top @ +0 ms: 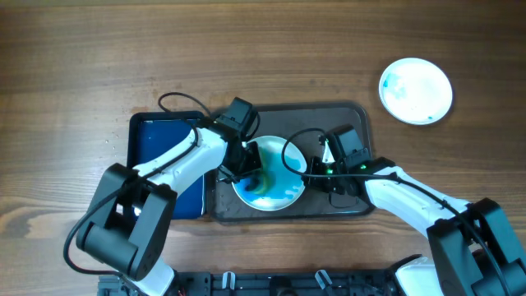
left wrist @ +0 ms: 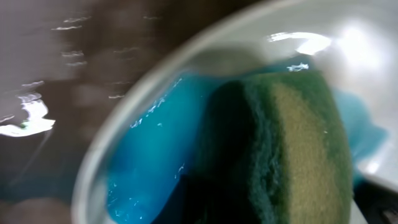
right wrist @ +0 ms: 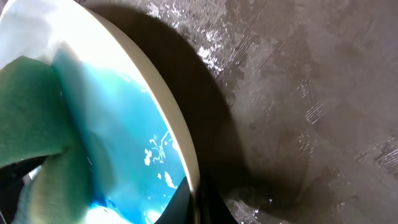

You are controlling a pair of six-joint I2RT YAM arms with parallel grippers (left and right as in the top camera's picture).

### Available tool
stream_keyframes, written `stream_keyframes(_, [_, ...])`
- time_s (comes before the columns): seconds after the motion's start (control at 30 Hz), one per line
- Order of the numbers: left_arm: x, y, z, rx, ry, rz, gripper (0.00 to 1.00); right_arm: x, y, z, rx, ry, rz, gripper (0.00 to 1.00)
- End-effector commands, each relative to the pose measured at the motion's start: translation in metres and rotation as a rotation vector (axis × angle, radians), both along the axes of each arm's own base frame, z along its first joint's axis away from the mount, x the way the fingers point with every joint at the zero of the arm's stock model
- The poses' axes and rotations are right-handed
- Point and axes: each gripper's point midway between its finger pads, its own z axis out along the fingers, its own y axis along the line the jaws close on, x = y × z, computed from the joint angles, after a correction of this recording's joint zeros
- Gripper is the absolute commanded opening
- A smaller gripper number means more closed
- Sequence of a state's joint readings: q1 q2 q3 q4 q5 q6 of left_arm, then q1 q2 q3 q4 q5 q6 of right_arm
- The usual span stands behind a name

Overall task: Clean dirty plates on tray and stack at the side
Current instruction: 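Scrub the plate surface with the sponge using the left gripper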

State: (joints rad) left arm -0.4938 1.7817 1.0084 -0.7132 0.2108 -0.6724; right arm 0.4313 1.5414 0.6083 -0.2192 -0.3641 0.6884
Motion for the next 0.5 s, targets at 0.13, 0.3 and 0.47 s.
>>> stream_keyframes(0.13, [-0.035, 0.107, -0.029, 0.538, 0.071, 0.150, 0.04, -0.002, -0.011, -0.008, -0.041, 0.029, -0.045, 0.05])
stream_keyframes(0.3, [-0.048, 0.050, -0.032, 0.240, 0.132, -0.145, 0.04, -0.001, -0.012, -0.008, -0.044, 0.027, -0.047, 0.05])
stream_keyframes(0.47, [-0.064, -0.021, -0.019, -0.024, 0.098, -0.406, 0.04, -0.001, -0.012, -0.008, -0.047, 0.026, -0.047, 0.05])
